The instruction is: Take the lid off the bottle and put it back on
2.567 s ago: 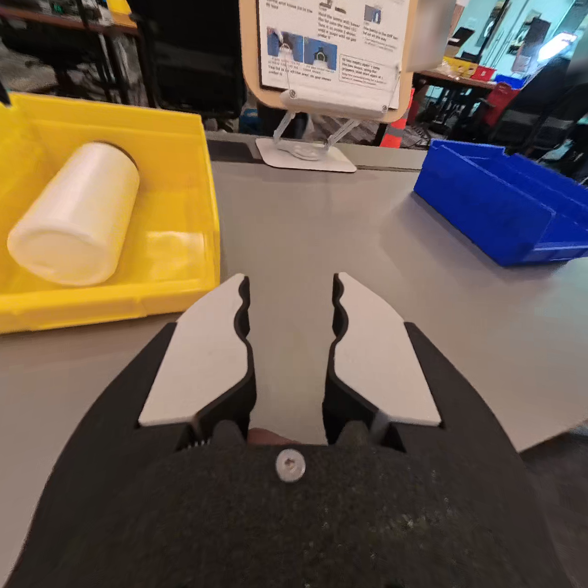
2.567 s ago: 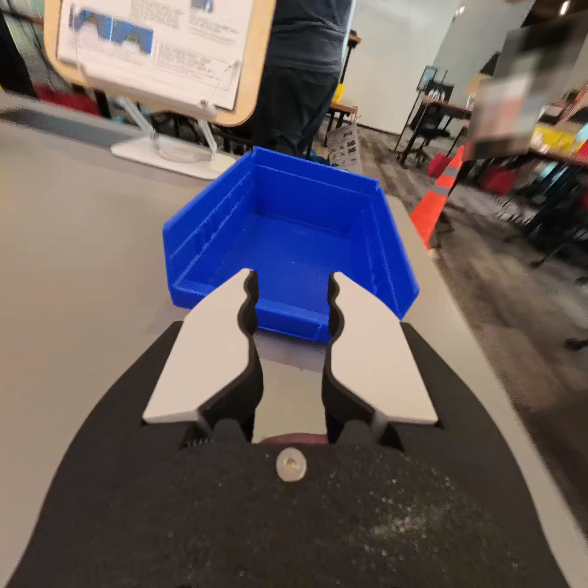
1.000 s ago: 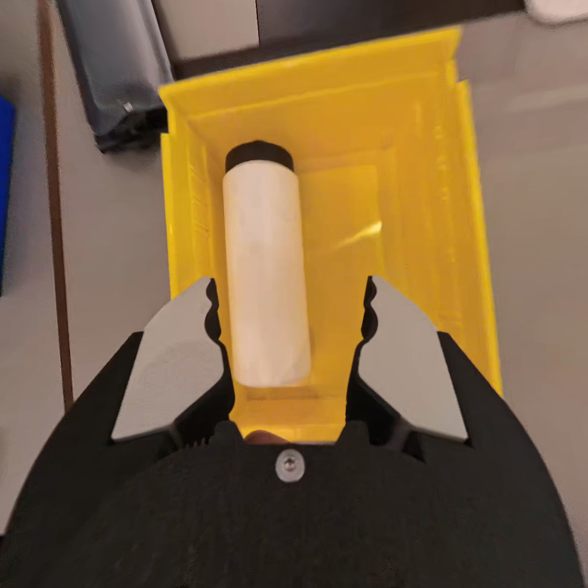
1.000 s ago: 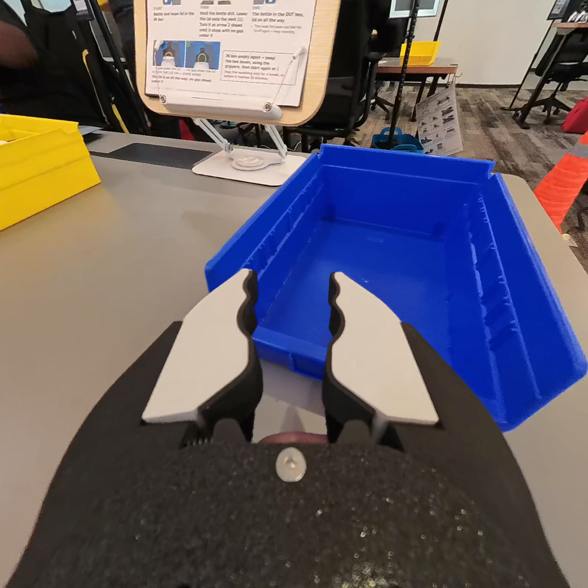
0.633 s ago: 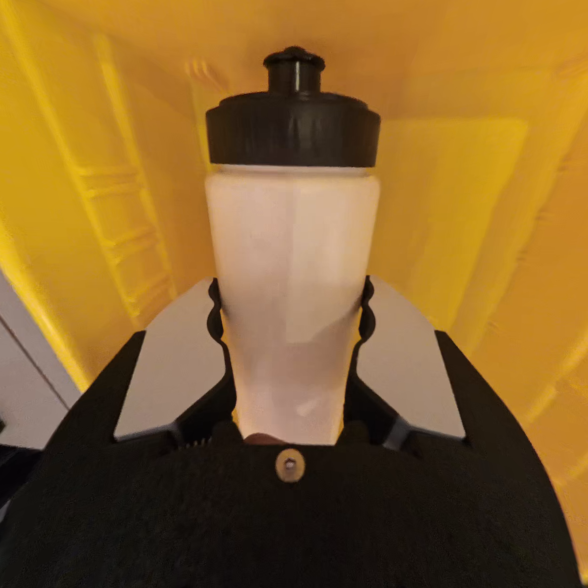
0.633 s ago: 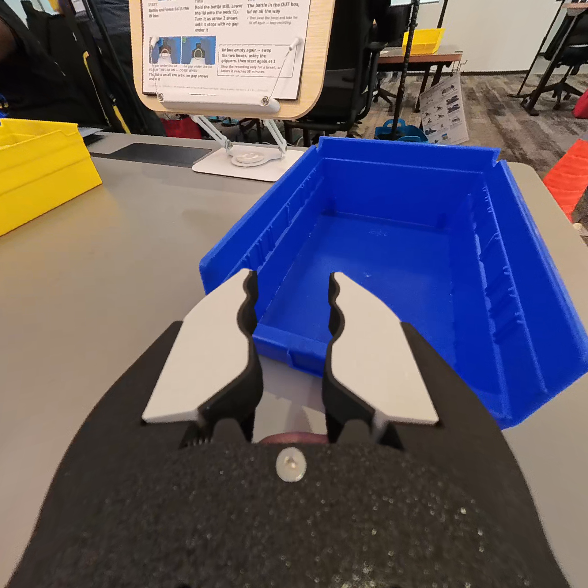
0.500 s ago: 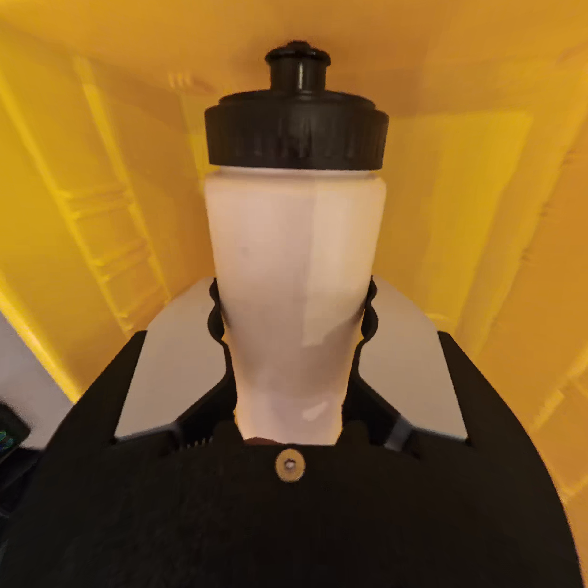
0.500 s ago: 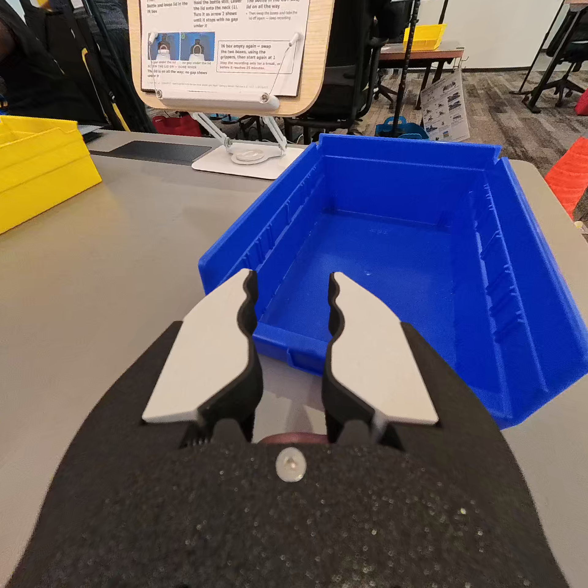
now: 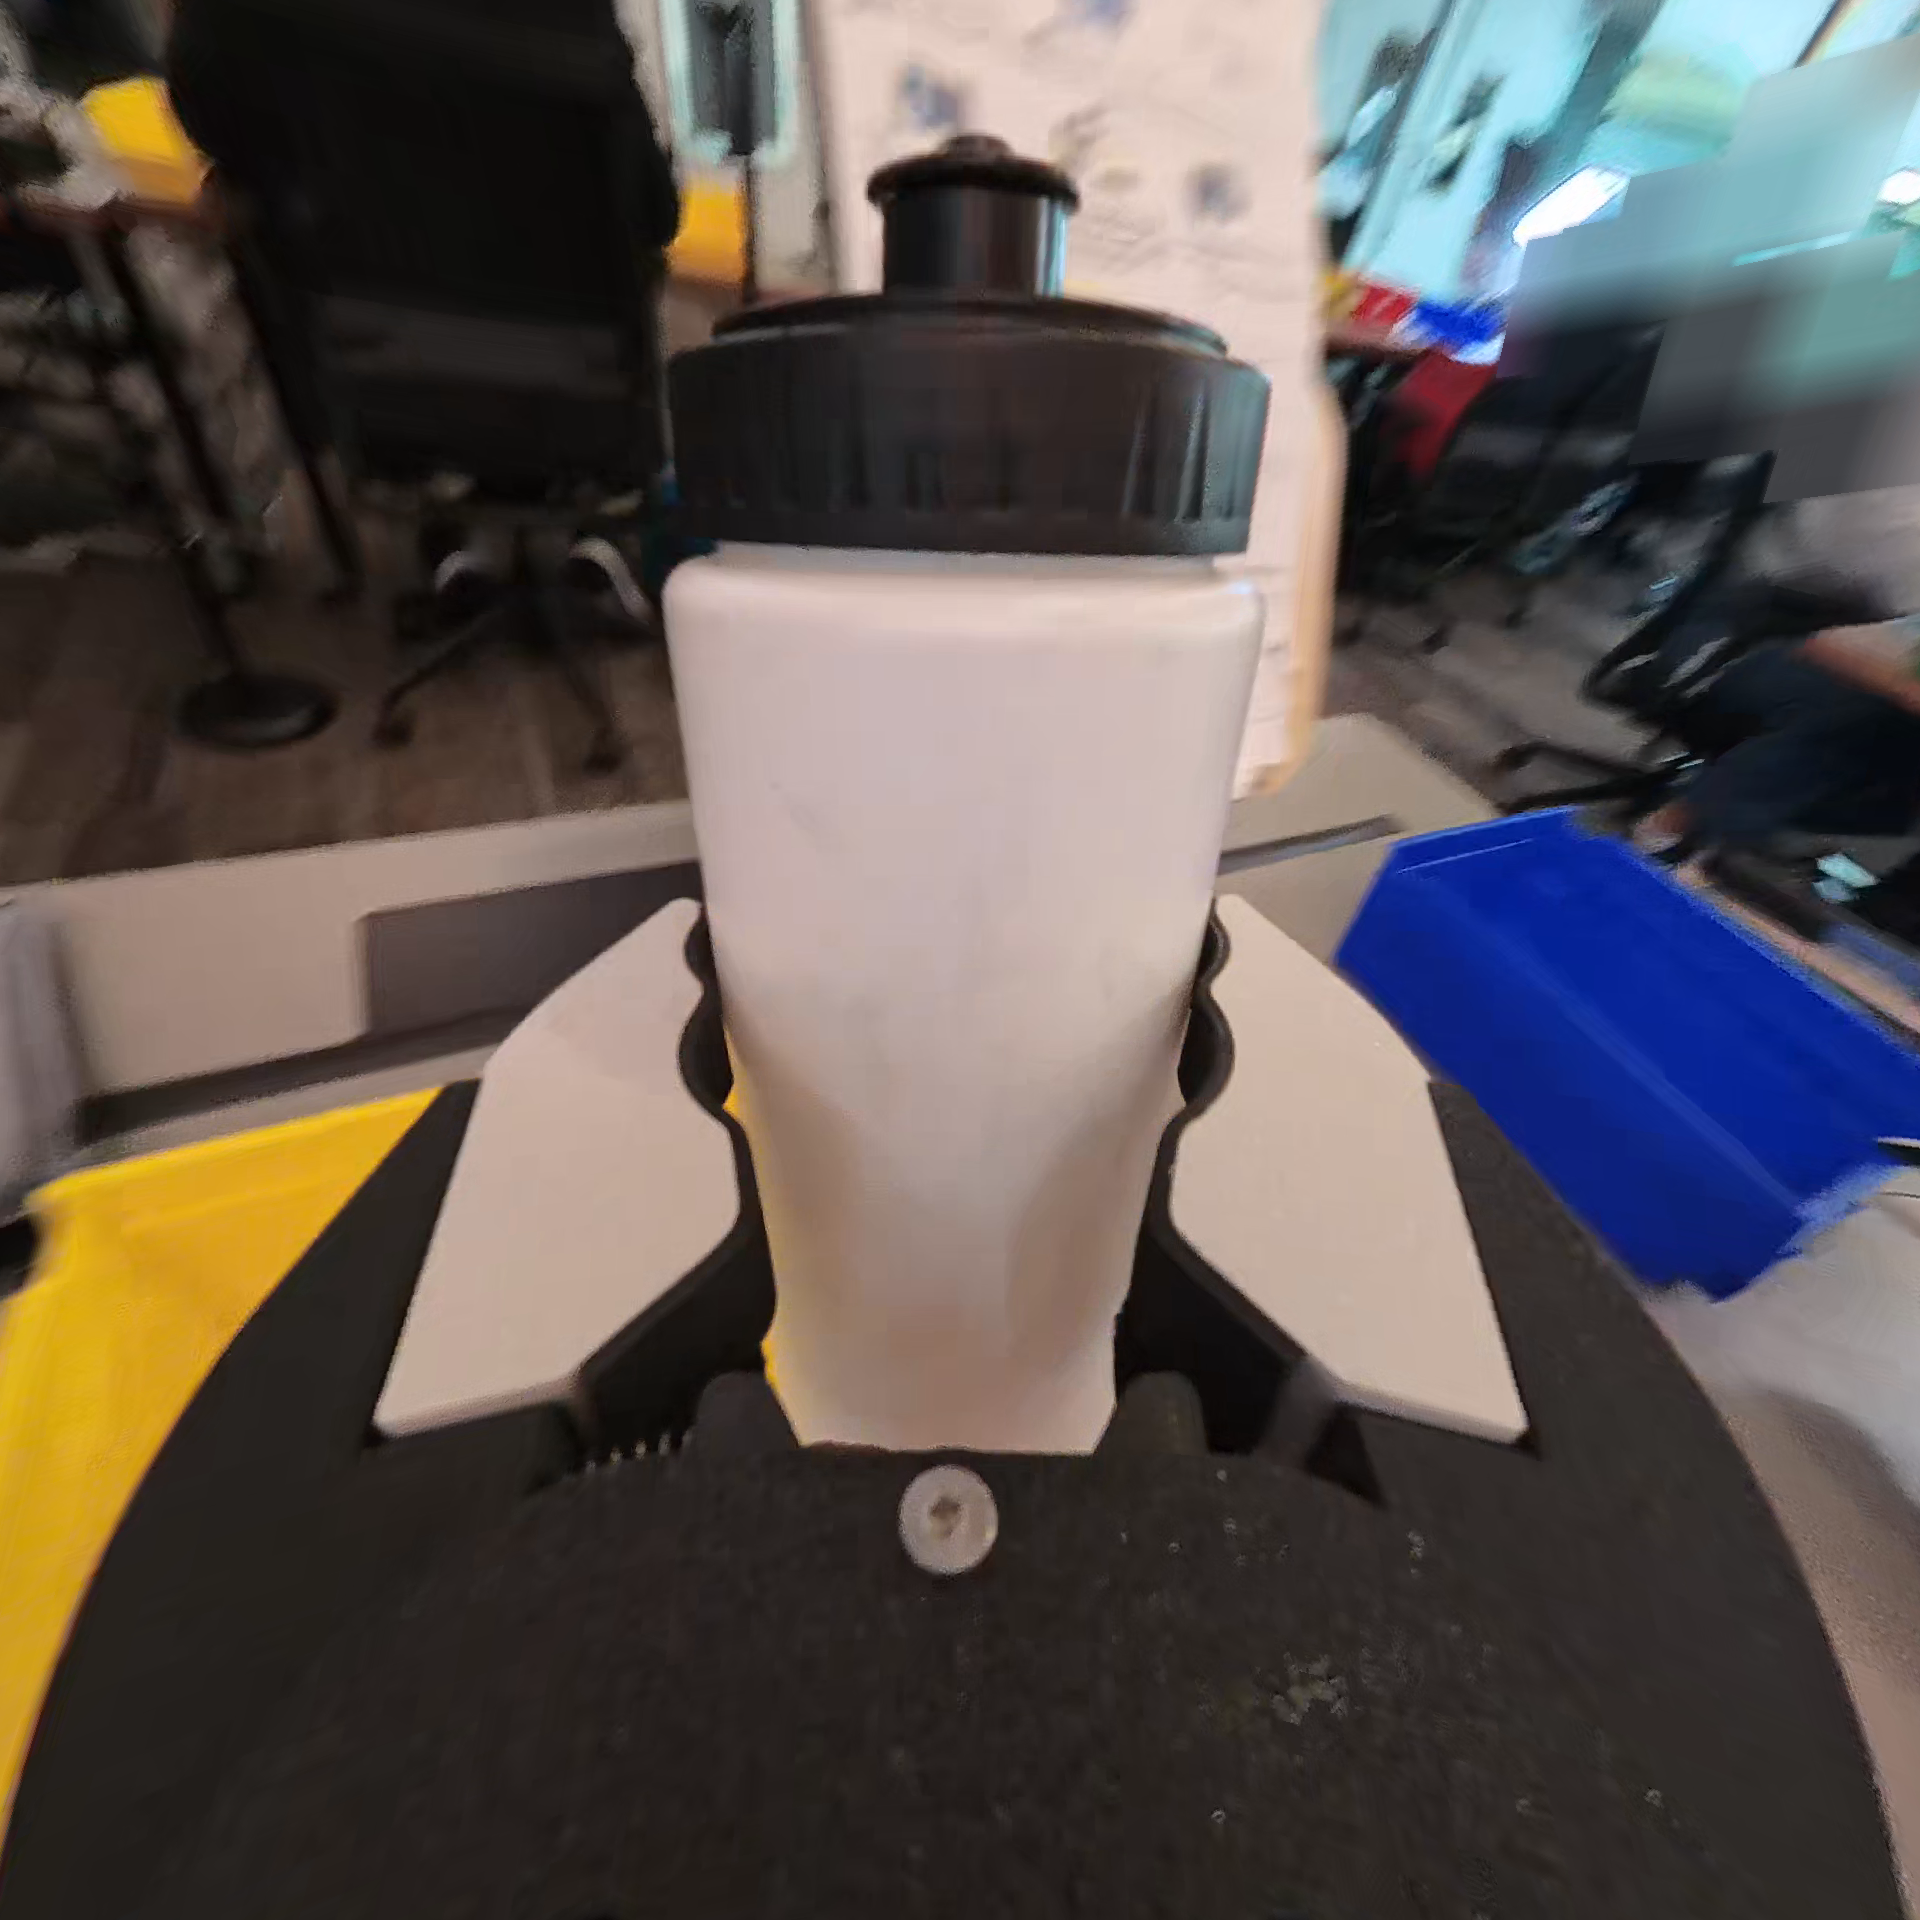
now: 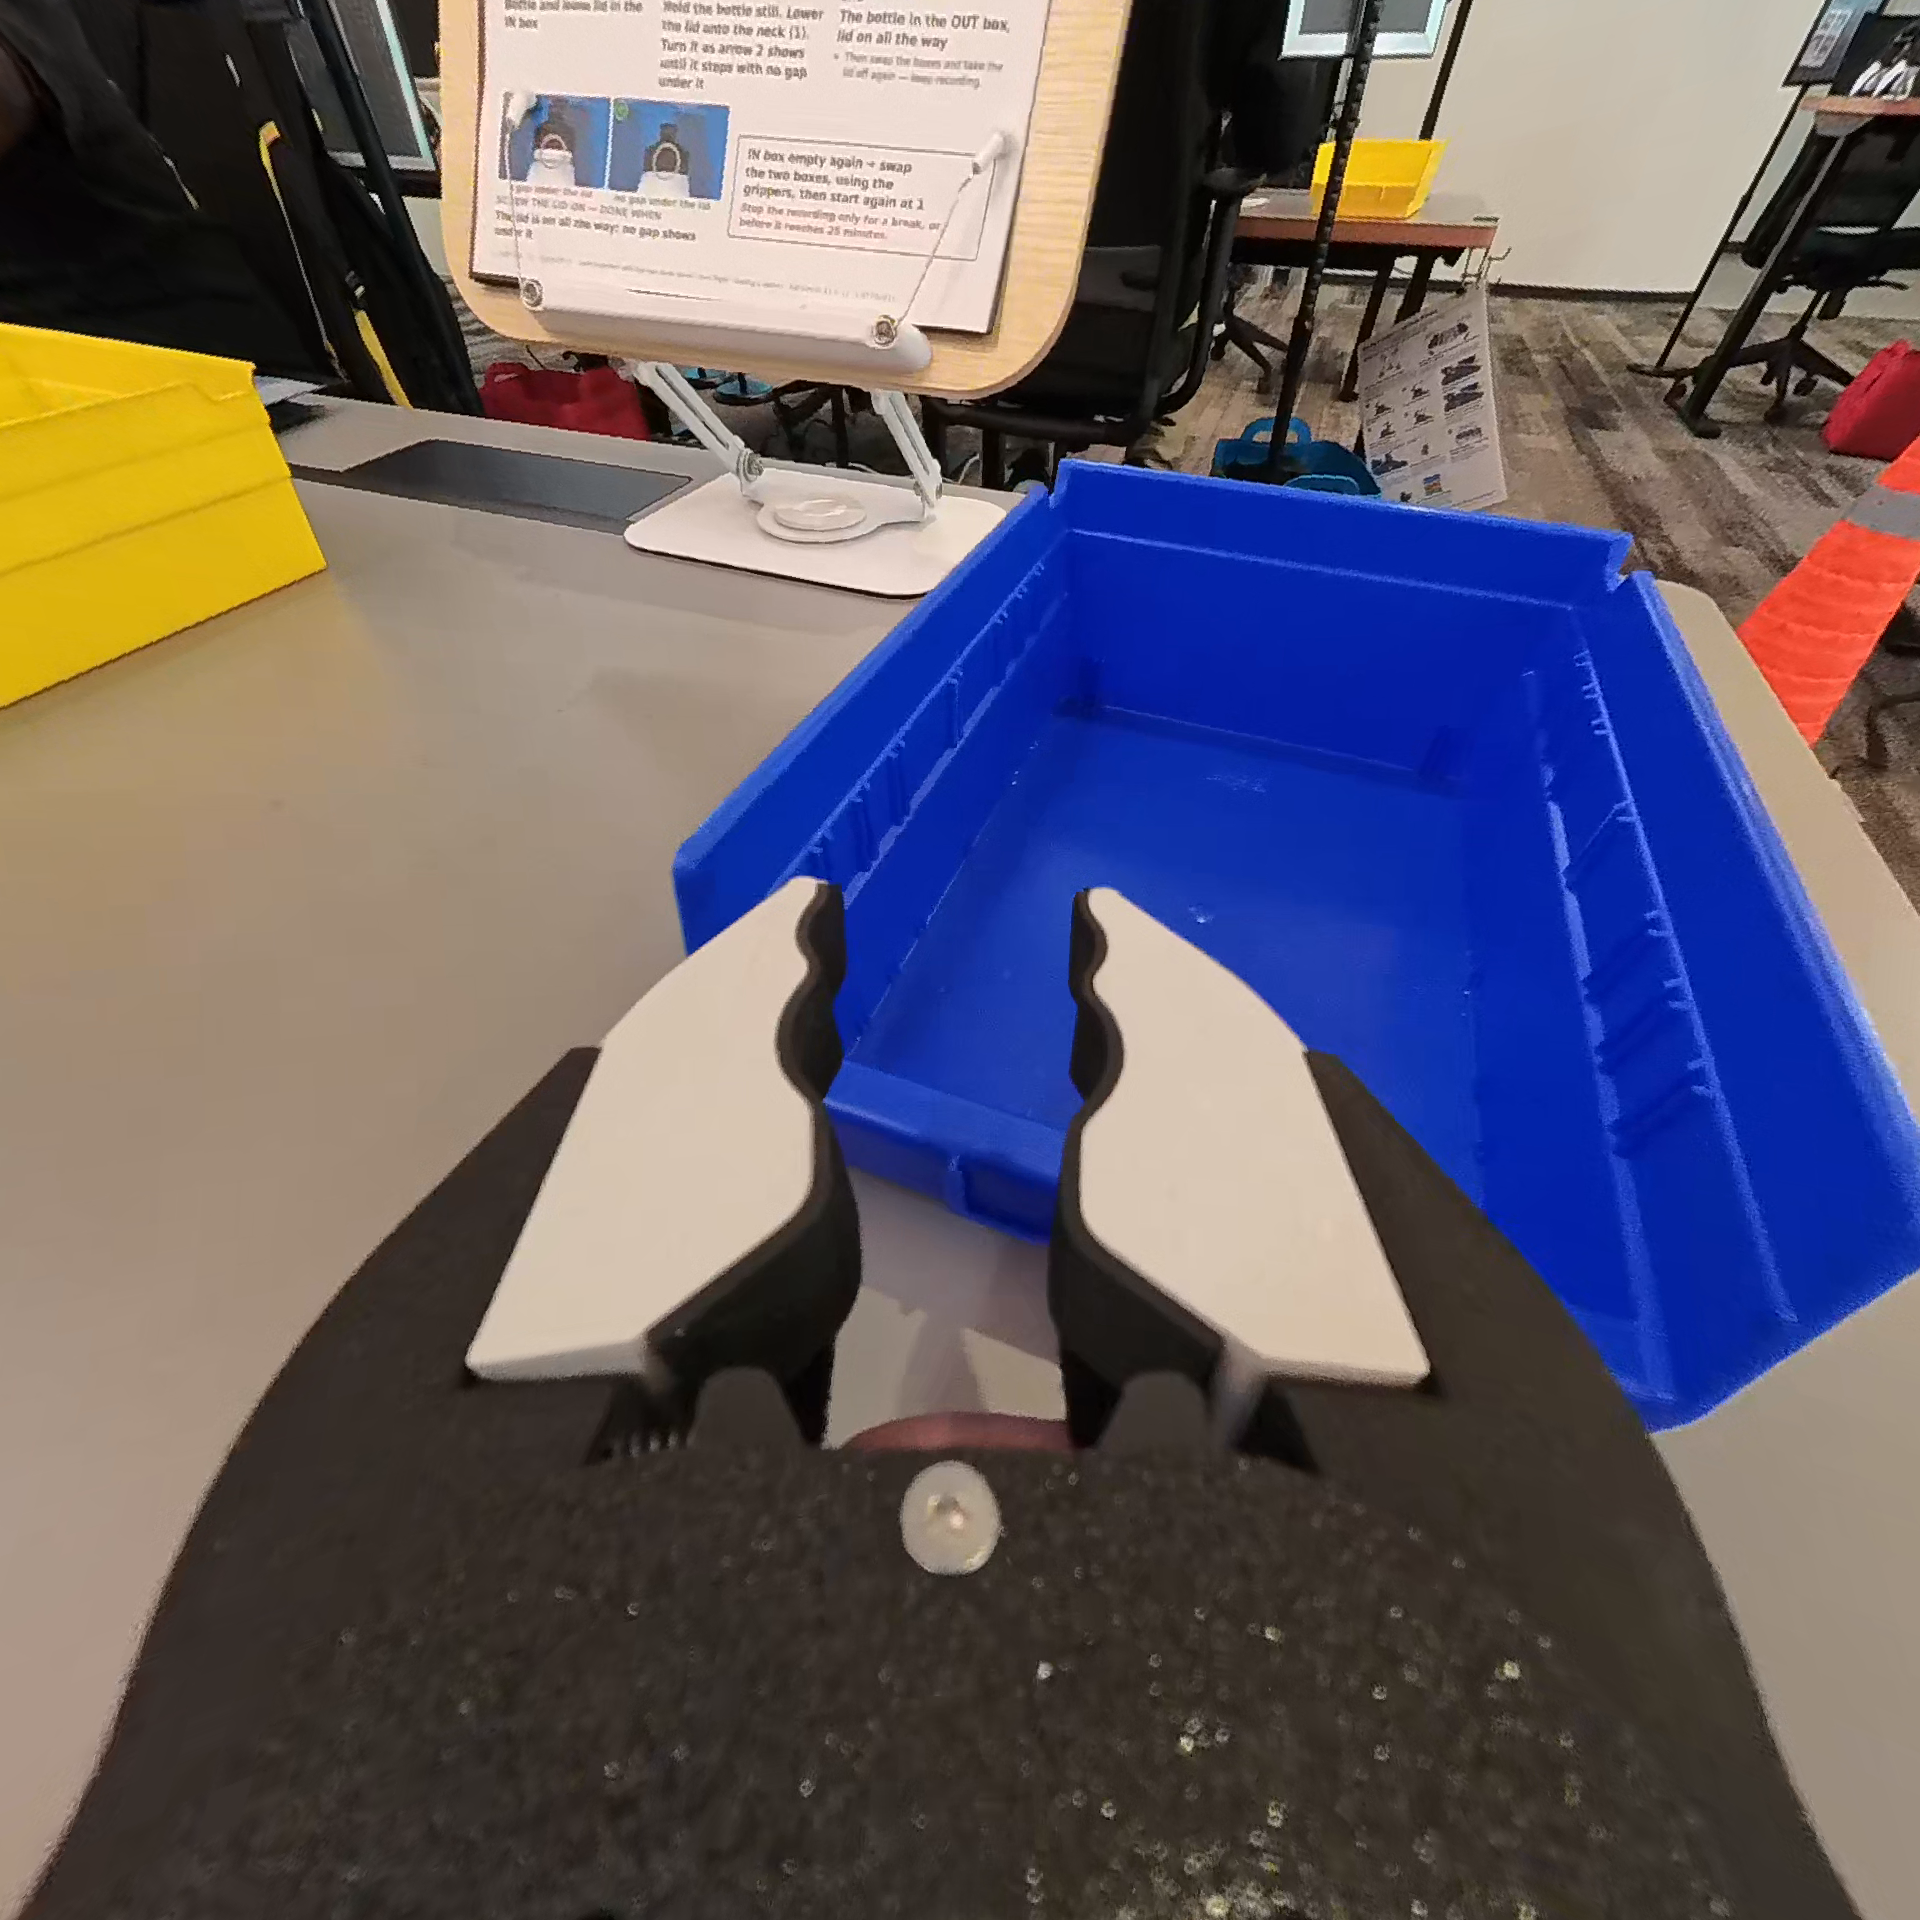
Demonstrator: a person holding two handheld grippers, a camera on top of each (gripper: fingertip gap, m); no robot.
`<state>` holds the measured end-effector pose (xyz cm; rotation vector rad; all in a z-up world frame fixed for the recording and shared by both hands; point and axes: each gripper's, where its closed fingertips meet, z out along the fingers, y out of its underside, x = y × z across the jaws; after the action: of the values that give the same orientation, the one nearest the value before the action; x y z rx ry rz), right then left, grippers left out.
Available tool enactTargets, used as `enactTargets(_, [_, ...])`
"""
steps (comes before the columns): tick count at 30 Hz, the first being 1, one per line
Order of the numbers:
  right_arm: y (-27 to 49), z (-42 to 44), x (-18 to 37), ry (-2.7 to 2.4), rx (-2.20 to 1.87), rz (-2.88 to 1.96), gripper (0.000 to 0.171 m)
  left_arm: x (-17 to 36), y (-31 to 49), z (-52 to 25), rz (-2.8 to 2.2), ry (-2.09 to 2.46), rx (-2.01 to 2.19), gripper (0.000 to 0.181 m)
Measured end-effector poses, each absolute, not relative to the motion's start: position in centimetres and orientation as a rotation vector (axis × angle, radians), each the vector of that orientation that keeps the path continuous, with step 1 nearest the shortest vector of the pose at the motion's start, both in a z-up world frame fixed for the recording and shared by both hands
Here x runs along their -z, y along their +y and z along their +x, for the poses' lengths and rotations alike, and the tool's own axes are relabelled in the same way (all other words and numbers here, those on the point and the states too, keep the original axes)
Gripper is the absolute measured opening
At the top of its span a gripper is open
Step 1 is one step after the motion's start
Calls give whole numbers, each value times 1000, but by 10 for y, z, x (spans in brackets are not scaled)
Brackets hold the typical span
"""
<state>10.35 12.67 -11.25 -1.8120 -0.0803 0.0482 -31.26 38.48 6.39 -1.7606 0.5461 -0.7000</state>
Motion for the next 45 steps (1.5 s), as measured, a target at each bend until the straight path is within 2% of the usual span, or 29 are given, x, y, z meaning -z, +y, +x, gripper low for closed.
enactTargets(3, [126, 103, 111, -90, -33, -1806, 41, -58, 357, -242, -1662, 611, 852, 85])
enactTargets(7, [126, 103, 109, -94, -26, -1795, 41, -11, 339, -148, -1602, 752, 961, 85])
enactTargets(12, [126, 102, 110, -105, -25, -1797, 41, 37, 343, -84, -1457, 887, 980, 85])
enactTargets(15, [126, 100, 111, -120, -19, -1800, 41, 53, 355, -75, -1400, 930, 937, 85])
enactTargets(24, [131, 90, 110, -151, -42, -1810, 41, 90, 344, -56, -1285, 1077, 1252, 86])
enactTargets(33, [166, 44, 60, -445, -100, -2044, 43, 90, 337, -55, -1233, 1134, 1306, 85])
enactTargets(36, [174, 36, 71, -465, -154, -2130, 44, 91, 332, -54, -1218, 1153, 1281, 85])
enactTargets(39, [158, 44, 111, -392, -216, -2211, 57, 92, 330, -54, -1212, 1161, 1277, 85])
enactTargets(41, [137, 49, 126, -337, -255, -2229, 59, 91, 331, -54, -1212, 1158, 1285, 85])
enactTargets(45, [96, 59, 103, -211, -283, -2045, 57, 91, 332, -54, -1214, 1146, 1298, 85])
